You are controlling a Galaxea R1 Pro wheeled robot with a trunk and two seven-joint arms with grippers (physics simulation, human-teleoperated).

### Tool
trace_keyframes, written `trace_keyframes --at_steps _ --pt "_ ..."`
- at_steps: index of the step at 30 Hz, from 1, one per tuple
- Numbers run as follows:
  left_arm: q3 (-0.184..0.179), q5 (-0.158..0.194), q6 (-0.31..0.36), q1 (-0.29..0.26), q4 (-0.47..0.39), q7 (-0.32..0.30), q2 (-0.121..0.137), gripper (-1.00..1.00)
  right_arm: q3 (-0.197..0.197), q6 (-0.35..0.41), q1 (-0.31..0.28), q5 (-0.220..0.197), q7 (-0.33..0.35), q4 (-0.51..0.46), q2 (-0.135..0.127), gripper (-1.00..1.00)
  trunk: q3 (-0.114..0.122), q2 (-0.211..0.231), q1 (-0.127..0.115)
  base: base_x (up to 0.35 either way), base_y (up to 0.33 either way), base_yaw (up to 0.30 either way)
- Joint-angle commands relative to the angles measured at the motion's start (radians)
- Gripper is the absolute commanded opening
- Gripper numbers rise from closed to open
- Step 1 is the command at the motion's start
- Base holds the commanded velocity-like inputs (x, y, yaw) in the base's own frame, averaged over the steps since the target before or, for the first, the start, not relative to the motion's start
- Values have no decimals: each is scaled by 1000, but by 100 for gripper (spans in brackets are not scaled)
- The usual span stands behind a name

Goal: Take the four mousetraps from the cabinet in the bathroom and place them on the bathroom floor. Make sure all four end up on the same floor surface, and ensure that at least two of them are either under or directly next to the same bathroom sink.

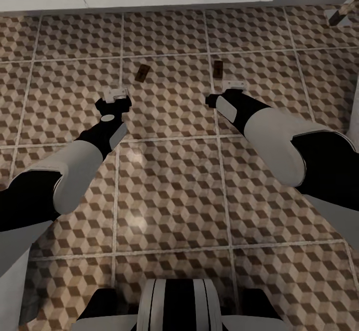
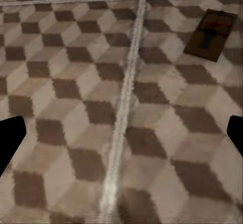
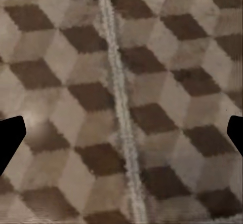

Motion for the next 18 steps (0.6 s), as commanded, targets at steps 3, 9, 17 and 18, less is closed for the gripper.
trace_keyframes --at_steps 3,9,17,18 --pt "-3 0 -3 -1 0 5 0 100 8 6 0 -9 -4 -2 0 100 0 0 0 -223 -130 0" --pt "-3 0 -3 -1 0 5 0 100 8 6 0 -9 -4 -2 0 100 0 0 0 -248 -161 0" --pt "-3 1 -2 -1 -2 5 0 100 7 6 0 -9 -4 -2 0 100 0 0 0 -265 -184 0" --pt "-3 1 -2 -1 -2 5 0 100 7 6 0 -9 -4 -2 0 100 0 0 0 -270 -191 0"
